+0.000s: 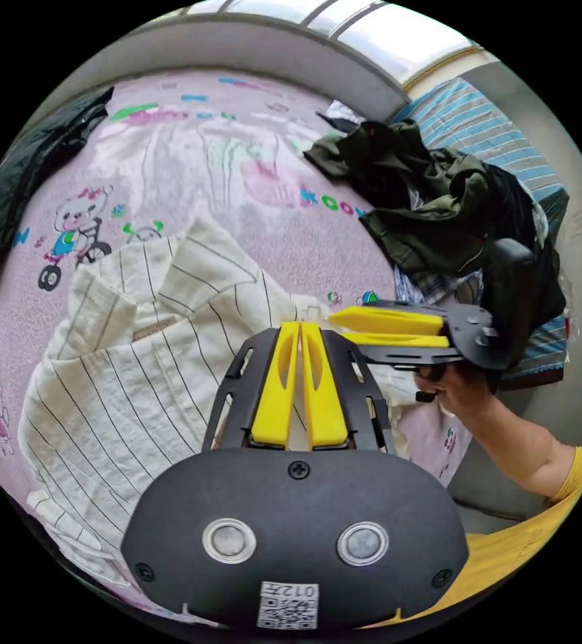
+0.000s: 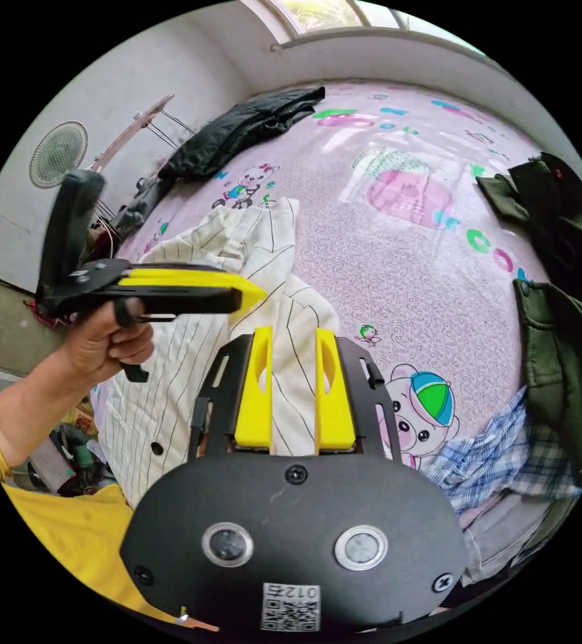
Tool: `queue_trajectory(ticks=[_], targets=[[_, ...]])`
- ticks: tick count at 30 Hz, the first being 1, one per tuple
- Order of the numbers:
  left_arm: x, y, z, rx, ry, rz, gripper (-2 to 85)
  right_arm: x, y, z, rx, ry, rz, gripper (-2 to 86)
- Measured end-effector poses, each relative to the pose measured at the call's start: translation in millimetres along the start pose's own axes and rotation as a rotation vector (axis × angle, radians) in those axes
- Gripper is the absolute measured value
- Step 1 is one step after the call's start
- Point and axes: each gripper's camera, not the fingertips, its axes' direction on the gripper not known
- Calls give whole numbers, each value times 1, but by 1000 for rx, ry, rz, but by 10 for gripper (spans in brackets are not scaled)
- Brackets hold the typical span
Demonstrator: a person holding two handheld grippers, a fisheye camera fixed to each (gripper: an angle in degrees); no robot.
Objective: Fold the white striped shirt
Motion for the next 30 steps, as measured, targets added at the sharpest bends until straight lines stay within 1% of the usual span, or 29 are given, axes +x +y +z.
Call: queue_trajectory(ticks=[1, 2, 3, 4, 6, 7, 10, 12, 14, 15, 16, 17, 18, 20, 21, 23, 24, 25, 27, 29, 30], targets=[[-1, 0, -5, 31, -12, -2, 4, 1, -8, 0, -18, 22, 0, 68], [-6, 0, -13, 69, -60, -36, 4, 2, -15, -2, -40, 38, -1, 58], [-13, -1, -14, 70, -114, -86, 5, 2, -18, -5, -40, 29, -6, 51], [-16, -2, -12, 45, -134, -109, 5, 3, -23, -14, -26, 26, -4, 37], [-25, -8, 6, -97, -155, -129, 5, 6, -27, -32, 23, 54, 13, 17], [-25, -9, 9, -120, -167, -123, 5, 9, -30, -44, 50, 51, 20, 11], [-22, -12, 12, -145, -201, -110, 5, 20, -39, -62, 44, 76, 72, 5], [-21, -12, 10, -138, -201, -123, 5, 32, -43, -73, 80, 51, 143, 3], [-24, -10, 6, -116, -174, -150, 4, 52, -44, -90, 156, -39, 290, 3], [-26, -8, 2, -92, -161, -166, 4, 58, -43, -93, 176, -74, 339, 3], [-26, -7, -1, -72, -153, -168, 4, 72, -39, -98, 209, -144, 444, 4], [-26, -3, -8, -28, -160, -176, 4, 80, -36, -102, 226, -164, 508, 6], [-24, 1, -14, 4, -185, -175, 4, 82, -36, -104, 231, -159, 509, 6], [-20, 5, -18, 21, -213, -145, 4, 73, -50, -112, 170, -127, 357, 15], [-16, 6, -14, -15, -221, -110, 4, 70, -53, -115, 151, -112, 323, 18], [-14, 6, -5, -75, -227, -82, 4, 58, -65, -141, 175, 0, 200, 42], [-13, 6, -1, -96, -229, -70, 4, 55, -68, -148, 185, 16, 159, 50], [-13, 6, 1, -105, -232, -67, 4, 48, -76, -158, 182, 20, 66, 67], [-12, 3, 3, -115, -237, -66, 4, 39, -92, -161, 113, 29, -57, 89], [-12, 0, 5, -136, -235, -65, 4, 27, -111, -150, -23, 7, -212, 100], [-12, -2, 5, -145, -231, -67, 4, 25, -115, -146, -54, 1, -238, 100]])
